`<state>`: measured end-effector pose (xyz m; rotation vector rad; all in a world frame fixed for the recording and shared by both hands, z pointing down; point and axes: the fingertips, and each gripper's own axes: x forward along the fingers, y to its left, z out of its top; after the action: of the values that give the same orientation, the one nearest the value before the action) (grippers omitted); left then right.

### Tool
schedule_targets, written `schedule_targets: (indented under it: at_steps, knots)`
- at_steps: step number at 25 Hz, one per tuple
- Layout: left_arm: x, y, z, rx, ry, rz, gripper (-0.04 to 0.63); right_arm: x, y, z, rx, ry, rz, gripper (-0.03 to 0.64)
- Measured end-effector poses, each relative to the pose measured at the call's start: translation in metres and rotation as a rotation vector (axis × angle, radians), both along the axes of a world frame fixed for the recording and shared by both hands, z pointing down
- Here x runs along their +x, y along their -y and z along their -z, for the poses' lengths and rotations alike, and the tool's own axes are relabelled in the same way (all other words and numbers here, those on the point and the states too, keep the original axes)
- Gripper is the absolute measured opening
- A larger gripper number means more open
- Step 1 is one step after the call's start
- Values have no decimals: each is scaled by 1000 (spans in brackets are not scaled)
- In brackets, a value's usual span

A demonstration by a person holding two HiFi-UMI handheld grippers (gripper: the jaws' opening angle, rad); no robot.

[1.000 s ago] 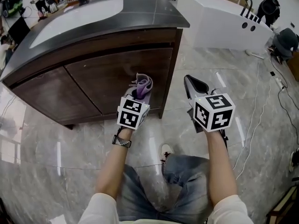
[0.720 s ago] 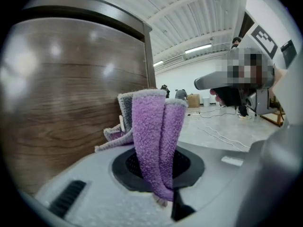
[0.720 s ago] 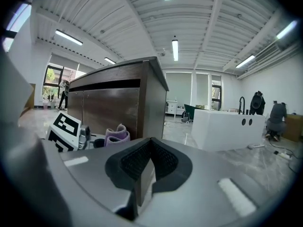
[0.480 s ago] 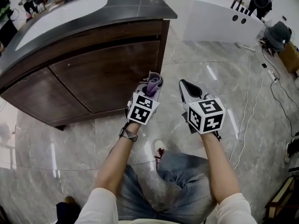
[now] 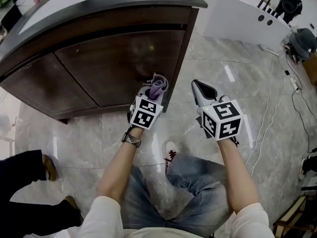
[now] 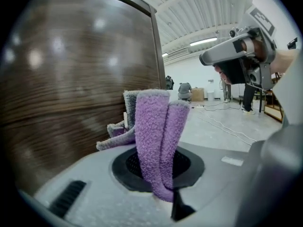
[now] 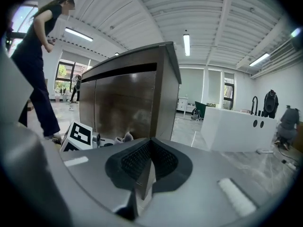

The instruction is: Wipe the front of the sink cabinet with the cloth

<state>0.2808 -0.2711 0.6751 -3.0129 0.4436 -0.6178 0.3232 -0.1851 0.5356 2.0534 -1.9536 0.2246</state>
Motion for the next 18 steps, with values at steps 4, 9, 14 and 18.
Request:
schedule_targets:
  at_steps: [4, 9, 14, 18]
  knots:
    - [-35, 20, -11, 3, 19, 62, 48, -13, 9, -5, -15, -10, 39, 6]
    - [-80, 44, -14, 16, 46, 135, 49, -29, 25, -9, -24, 10, 86, 6]
    - [-126, 68, -18, 9, 42, 213, 49, -54, 45, -7, -27, 57, 137, 6]
    - [-176, 96, -32, 12, 55, 303, 49, -72, 59, -17, -51, 46, 196, 6]
